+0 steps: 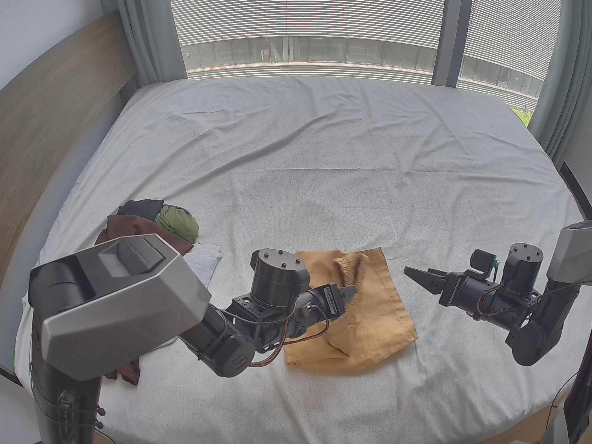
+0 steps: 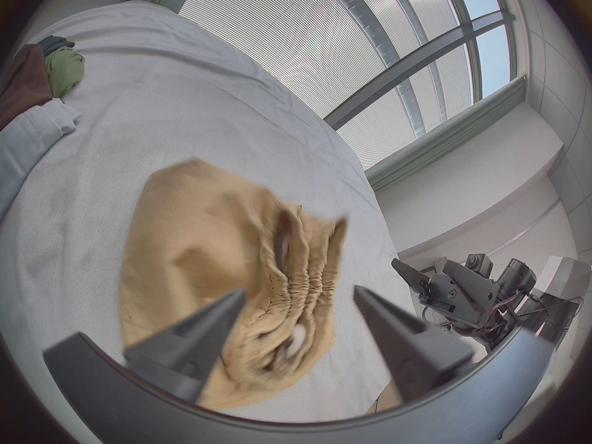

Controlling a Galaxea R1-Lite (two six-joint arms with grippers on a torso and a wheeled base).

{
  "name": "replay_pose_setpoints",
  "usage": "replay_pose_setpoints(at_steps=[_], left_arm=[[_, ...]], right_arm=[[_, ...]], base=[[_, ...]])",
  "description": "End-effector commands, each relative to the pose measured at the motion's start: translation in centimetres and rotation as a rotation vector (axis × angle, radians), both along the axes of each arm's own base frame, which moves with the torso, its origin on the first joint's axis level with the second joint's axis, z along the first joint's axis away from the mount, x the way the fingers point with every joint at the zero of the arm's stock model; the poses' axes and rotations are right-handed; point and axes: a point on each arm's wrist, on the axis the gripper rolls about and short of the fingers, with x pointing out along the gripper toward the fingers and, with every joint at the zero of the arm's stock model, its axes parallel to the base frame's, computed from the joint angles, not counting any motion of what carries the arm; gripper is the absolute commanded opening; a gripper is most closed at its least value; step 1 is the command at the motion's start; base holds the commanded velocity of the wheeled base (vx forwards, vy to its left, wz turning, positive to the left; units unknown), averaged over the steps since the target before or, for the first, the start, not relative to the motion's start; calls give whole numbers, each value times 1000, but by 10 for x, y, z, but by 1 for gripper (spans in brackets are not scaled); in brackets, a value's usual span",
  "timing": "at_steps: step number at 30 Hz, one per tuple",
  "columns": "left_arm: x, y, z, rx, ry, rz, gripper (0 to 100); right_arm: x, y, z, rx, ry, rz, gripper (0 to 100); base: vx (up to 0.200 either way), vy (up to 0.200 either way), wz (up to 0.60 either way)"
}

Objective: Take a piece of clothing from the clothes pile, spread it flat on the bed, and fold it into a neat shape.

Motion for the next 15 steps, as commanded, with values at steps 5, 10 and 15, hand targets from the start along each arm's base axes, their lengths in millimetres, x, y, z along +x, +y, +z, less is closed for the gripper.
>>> replay_pose_setpoints(at_steps=[5, 10, 15], left_arm=[[0, -1, 3, -8, -8, 0, 100], [-6, 13, 12, -5, -5, 17, 100], [-12, 38, 20, 13, 6, 54, 100]], right_arm=[[0, -1, 0, -1, 0, -3, 100], [-1, -5, -4, -7, 22, -14, 100], [-9, -2, -17, -30, 92, 7, 100]], base=[[0, 0, 0], [0, 0, 0], [0, 0, 0]])
